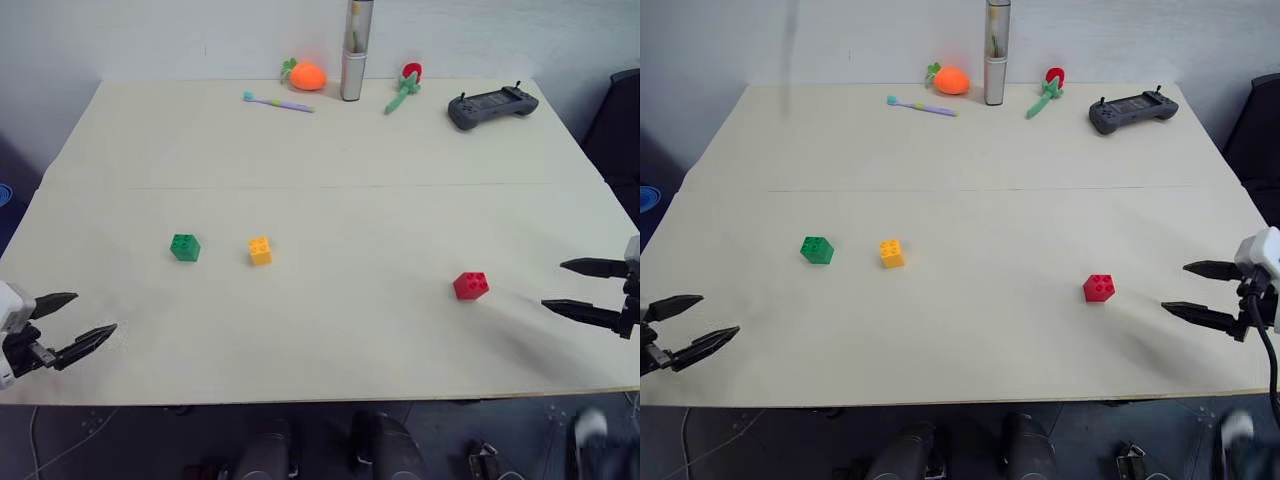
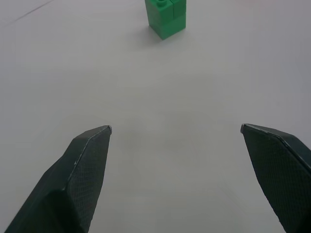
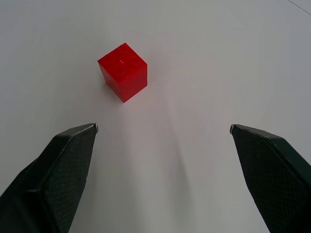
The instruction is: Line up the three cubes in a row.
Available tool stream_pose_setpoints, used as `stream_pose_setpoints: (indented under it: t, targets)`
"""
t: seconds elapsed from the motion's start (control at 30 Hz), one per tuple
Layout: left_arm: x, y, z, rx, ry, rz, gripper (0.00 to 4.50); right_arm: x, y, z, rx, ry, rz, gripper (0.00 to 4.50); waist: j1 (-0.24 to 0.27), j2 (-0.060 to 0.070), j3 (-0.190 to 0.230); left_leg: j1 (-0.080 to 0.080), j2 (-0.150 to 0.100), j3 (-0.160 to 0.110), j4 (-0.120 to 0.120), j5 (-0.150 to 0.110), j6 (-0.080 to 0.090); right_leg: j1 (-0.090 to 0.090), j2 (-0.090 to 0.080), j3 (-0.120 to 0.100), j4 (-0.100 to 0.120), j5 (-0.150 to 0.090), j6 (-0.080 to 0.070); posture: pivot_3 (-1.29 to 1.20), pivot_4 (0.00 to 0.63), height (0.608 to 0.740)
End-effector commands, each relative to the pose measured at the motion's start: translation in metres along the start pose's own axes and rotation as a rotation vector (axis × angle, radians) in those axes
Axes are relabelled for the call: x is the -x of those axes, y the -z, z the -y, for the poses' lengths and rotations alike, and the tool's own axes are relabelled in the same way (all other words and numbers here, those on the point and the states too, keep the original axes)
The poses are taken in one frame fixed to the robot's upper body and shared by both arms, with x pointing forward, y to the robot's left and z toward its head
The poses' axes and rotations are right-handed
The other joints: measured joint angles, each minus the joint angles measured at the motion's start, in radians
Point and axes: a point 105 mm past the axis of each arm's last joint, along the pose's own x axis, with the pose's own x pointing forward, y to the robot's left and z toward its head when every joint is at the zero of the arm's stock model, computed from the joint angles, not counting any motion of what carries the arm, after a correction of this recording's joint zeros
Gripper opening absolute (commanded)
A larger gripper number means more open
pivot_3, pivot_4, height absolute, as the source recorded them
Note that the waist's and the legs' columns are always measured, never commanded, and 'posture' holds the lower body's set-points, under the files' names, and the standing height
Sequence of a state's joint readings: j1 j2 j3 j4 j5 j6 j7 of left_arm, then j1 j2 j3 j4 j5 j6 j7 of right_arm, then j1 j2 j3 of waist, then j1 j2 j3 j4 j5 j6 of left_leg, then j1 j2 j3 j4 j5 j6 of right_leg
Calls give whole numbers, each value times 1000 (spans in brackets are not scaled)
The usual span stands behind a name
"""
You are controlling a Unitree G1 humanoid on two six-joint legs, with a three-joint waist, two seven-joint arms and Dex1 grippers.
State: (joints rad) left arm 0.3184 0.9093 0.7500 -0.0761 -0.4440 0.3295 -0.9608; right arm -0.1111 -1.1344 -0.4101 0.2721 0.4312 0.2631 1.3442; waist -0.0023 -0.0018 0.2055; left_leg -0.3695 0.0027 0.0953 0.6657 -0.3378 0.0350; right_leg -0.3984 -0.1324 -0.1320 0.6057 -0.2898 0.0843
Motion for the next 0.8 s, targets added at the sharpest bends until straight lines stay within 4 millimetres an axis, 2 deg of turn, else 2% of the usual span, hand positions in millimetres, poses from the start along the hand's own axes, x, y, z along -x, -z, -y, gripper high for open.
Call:
stream_pose_setpoints:
  t: [0.03,0.43,0.63,0.73,0.77,0.8]
  targets:
    - [6,-10,-6,-18,-29,34,4488,7,-14,5,33,32,47,4500,0,0,0,0,0,0,0,0,0,0,0,0,0,0,0,0,150,740]
    - [-4,-10,-9,-12,-21,17,4488,1,-13,3,36,65,59,4500,0,0,0,0,0,0,0,0,0,0,0,0,1,0,0,0,150,740]
    - [-8,-15,-7,-26,-23,39,4488,0,-5,-4,36,50,19,4500,1,0,0,0,0,0,0,2,2,0,0,0,1,0,0,0,150,740]
    - [-9,-16,-8,-30,-22,39,4488,-1,-10,0,42,66,27,4500,0,0,0,0,0,0,1,2,3,0,0,0,1,0,0,0,150,740]
    - [-11,-17,-7,-32,-13,38,4488,-1,-12,1,50,63,28,4500,-1,0,0,0,0,0,1,2,3,0,0,0,2,0,0,0,150,740]
    - [-16,-24,3,-51,50,45,4488,-4,-15,-1,74,48,26,4500,-1,0,0,1,0,1,1,2,2,0,0,0,2,0,0,0,150,740]
